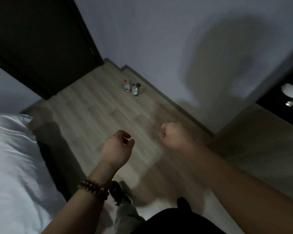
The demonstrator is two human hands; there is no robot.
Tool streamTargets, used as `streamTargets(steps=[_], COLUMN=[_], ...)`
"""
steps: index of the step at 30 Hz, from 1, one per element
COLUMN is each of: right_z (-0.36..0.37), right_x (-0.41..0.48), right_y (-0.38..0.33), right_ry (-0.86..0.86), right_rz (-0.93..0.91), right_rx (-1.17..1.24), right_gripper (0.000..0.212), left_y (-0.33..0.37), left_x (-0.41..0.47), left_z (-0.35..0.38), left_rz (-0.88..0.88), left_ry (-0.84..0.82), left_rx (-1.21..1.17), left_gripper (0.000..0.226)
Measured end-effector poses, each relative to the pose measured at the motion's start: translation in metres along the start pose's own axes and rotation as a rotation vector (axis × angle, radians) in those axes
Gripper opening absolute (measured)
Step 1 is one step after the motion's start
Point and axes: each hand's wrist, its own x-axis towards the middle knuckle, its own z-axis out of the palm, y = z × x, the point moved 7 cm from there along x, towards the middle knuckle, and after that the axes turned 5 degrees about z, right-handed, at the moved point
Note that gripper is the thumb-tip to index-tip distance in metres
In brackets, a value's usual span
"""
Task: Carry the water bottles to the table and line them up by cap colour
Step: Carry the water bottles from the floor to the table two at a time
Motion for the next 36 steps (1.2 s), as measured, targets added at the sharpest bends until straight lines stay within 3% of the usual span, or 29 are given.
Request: streamTargets(steps=[8,14,23,30,36], right_z=[0.008,-0.01,-0.018,-0.024,-0.029], right_x=[0.13,0.196,0.39,0.554,0.649], right_y=[-0.17,-0.246,-0.279,-0.292,-0.309], right_ry=[0.079,0.102,0.112,0.015,-0.1], right_rz=[0.045,0.109,0.191,0.27,0.363], right_rx=[0.035,0.036,0.065,0.063,0.079], right_gripper=[0.019,0.02,0.043,0.035,0.034], left_y=[-0.091,-0.117,-0.131,-0.147,-0.146], left_x=[0.174,0.293,0.496,0.643,0.758], left_z=[-0.11,-0.177,-0.191,-0.186,-0.189], left_rz=[0.15,0.186,0.236,0.178,0.212], left_ry=[-0.074,-0.117,-0.208,-0.434,-0.49], left_rx=[0.028,0.028,0.097,0.237,0.247], left_gripper=[0.01,0.011,0.014,0.026,0.026])
